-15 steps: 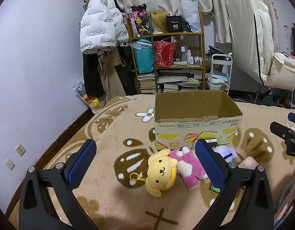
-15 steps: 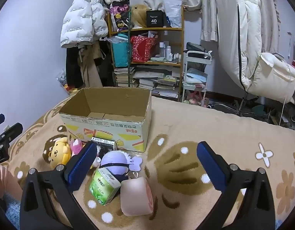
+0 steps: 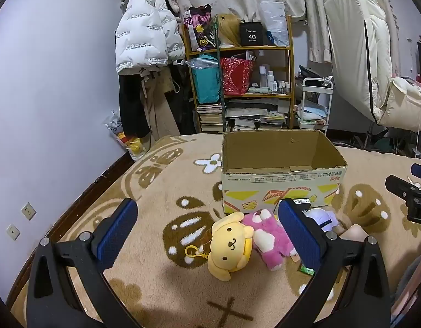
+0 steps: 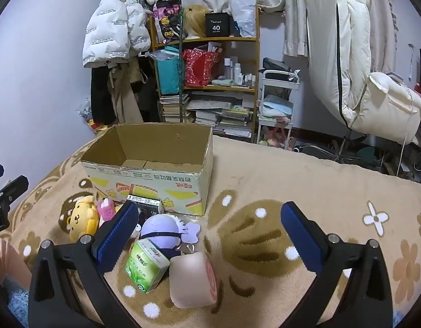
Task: Organize soft objects
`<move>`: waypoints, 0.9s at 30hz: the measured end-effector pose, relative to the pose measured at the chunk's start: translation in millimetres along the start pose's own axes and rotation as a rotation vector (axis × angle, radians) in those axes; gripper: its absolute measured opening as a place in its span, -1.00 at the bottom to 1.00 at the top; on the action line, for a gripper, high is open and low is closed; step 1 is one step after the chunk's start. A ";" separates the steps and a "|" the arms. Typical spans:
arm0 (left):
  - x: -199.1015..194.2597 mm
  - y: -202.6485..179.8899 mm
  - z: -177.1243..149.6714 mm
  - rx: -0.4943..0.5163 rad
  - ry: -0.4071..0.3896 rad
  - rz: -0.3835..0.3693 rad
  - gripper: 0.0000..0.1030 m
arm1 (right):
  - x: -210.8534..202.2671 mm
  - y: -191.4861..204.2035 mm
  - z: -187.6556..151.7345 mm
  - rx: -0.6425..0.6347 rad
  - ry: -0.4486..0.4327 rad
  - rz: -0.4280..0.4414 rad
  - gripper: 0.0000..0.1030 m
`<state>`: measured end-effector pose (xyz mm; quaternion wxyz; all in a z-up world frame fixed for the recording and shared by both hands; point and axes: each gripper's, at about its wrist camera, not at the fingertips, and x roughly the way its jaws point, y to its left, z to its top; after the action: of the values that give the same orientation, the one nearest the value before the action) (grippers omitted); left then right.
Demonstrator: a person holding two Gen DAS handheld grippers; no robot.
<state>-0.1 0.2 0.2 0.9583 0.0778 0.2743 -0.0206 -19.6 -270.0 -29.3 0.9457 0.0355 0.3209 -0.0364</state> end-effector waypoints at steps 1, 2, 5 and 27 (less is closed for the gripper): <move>-0.3 0.0 0.1 0.001 -0.003 -0.006 0.98 | -0.2 -0.1 0.1 0.000 0.000 0.003 1.00; 0.2 0.1 0.4 0.001 -0.006 -0.017 0.98 | -0.1 2.7 -0.9 -0.005 -0.006 -0.004 1.00; -1.6 2.6 3.7 0.002 -0.017 -0.015 0.98 | 0.1 3.2 -1.4 -0.002 -0.006 -0.003 1.00; -5.4 2.3 0.2 -0.010 -0.016 -0.011 0.98 | -4.0 0.9 -1.5 -0.005 -0.010 -0.014 1.00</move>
<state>-4.3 2.5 3.6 0.9607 0.0714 0.2671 -0.0252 -23.5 -268.8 -28.0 0.9471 0.0305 0.3166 -0.0423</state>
